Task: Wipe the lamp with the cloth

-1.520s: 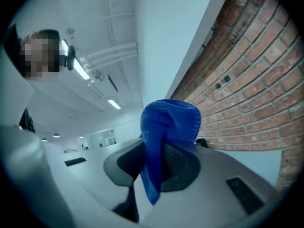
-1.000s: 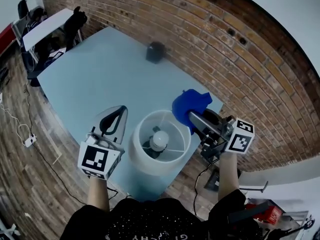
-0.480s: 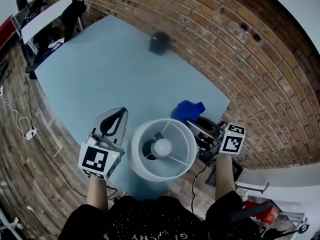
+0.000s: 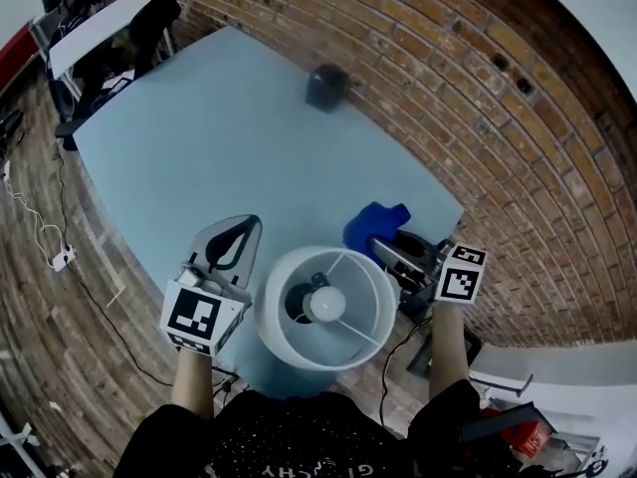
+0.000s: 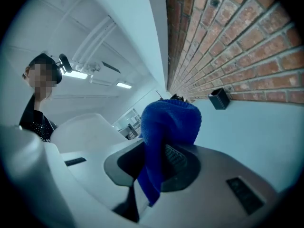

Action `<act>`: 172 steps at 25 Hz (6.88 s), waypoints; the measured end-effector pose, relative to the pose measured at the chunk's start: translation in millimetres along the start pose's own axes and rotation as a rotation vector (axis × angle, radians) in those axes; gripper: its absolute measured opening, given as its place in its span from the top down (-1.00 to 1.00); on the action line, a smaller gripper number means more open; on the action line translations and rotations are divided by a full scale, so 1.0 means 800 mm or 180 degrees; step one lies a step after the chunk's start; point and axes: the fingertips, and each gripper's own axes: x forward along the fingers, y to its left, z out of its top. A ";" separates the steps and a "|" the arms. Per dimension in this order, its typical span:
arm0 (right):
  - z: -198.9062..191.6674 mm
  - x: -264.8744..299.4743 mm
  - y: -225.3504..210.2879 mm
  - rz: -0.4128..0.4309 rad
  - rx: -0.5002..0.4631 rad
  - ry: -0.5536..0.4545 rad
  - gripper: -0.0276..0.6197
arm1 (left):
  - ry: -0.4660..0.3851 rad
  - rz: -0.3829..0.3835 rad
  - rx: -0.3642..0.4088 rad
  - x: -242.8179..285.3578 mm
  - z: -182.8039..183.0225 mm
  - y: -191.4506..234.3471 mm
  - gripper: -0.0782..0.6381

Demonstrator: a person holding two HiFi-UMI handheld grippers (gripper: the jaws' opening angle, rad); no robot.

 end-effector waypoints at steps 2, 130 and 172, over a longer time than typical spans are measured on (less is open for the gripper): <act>0.031 0.002 0.020 0.0176 -0.0132 -0.0052 0.69 | -0.0025 0.0007 0.0091 -0.001 0.010 0.004 0.76; -0.080 0.127 0.323 -0.3112 -0.2098 -0.0679 0.69 | -0.0141 -0.2985 -0.0015 -0.122 -0.010 0.009 0.76; -0.217 0.128 0.062 -0.4802 -0.2197 -0.0515 0.69 | 0.0271 -0.2383 -0.0319 -0.111 -0.129 0.067 0.76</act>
